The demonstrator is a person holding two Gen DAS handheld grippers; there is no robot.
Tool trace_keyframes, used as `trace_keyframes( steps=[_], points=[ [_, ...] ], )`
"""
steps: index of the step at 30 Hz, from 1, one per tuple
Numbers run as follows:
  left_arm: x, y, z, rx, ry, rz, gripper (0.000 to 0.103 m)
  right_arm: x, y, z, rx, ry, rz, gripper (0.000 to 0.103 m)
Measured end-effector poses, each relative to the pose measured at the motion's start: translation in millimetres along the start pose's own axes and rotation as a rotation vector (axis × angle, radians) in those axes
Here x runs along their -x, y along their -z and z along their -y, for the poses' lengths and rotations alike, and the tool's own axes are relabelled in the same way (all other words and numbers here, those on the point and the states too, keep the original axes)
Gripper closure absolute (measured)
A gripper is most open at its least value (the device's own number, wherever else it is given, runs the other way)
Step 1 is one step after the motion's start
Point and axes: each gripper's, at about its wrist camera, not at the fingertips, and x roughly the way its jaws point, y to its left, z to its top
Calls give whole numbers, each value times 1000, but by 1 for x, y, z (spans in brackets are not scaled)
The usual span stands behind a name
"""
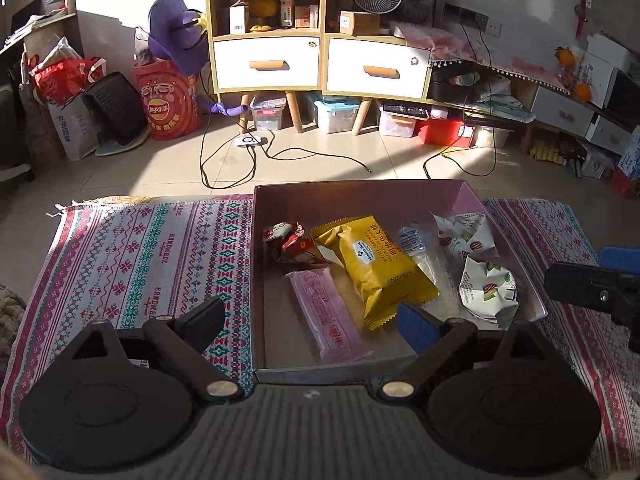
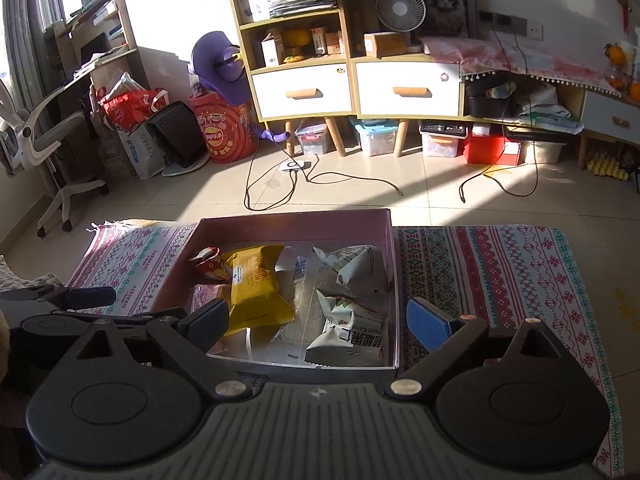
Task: Organize snacks
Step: 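Withdraw both open tools from the box toward the remaining snacks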
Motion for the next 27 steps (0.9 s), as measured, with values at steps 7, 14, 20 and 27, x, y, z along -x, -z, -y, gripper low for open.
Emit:
trace_keyframes(
  steps=[7,14,20,27],
  points=[
    [22,18,-1,-27,0,-10,2,13,13,-1,1,1,-18,5],
    [33,40,-8,-56,6,-31,0,18,32,-5,33,14,-45,1],
    [38,58,-20,-77,5,-45,0,21,52,-6,113,66,-78,1],
    [41,76,-30,-116,-20,-85,0,24,75,0,172,108,-142,1]
  ],
)
